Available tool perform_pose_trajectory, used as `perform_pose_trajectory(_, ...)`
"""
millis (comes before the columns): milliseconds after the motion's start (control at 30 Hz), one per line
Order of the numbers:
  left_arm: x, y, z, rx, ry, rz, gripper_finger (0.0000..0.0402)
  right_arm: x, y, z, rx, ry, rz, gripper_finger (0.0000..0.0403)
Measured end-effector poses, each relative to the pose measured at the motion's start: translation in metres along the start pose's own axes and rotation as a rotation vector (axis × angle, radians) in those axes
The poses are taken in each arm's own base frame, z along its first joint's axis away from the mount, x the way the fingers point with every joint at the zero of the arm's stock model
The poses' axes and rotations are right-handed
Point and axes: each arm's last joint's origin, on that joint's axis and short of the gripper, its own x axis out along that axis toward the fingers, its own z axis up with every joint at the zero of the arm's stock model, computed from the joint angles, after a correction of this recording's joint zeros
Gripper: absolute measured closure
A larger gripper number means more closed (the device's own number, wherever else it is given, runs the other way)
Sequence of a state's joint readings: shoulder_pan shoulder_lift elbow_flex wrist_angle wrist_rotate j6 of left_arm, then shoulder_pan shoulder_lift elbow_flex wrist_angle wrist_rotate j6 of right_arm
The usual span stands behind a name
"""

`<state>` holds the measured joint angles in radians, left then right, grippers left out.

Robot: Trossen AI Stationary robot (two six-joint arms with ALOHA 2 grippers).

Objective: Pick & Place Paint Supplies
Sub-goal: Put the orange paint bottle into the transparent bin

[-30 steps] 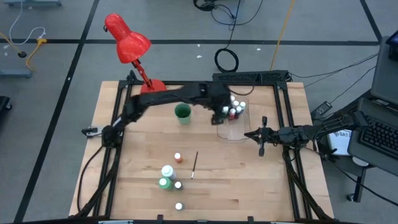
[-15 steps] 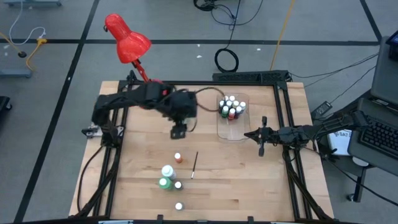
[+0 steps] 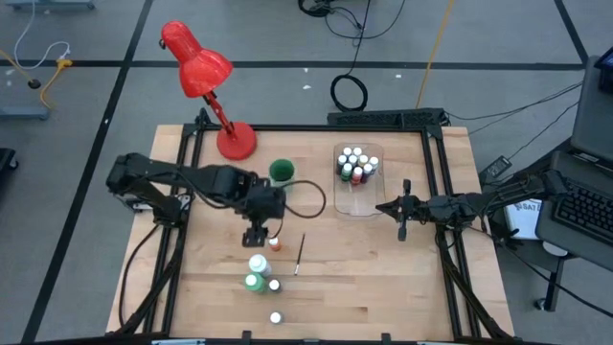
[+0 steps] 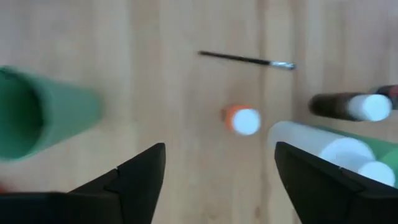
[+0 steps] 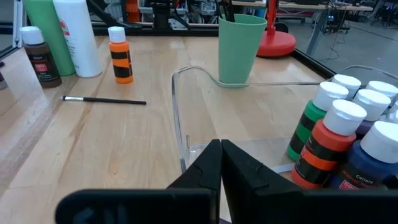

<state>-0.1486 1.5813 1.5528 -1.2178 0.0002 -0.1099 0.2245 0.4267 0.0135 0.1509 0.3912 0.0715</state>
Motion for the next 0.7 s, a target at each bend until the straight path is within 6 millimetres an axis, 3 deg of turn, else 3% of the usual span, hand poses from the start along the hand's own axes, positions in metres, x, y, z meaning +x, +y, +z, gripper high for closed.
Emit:
perform_pose_trajectory(200, 0.035, -0.006, -0.012, 0.059, -0.015, -0.122, 0.0053, 0.0, 0.0, 0.0, -0.005, -0.001, 0.0, 0.0399)
perform_pose_trajectory(400, 0.071, -0.009, -0.02, 0.074, -0.069, -0.129, 0.0042, 0.0, 0.0, 0.002, -0.041, -0.018, 0.001, 0.0399)
perform_pose_trajectory(700, 0.091, -0.005, -0.031, -0.037, -0.061, -0.09, 0.0041, 0.0, 0.0, 0.002, -0.043, -0.022, 0.001, 0.0399)
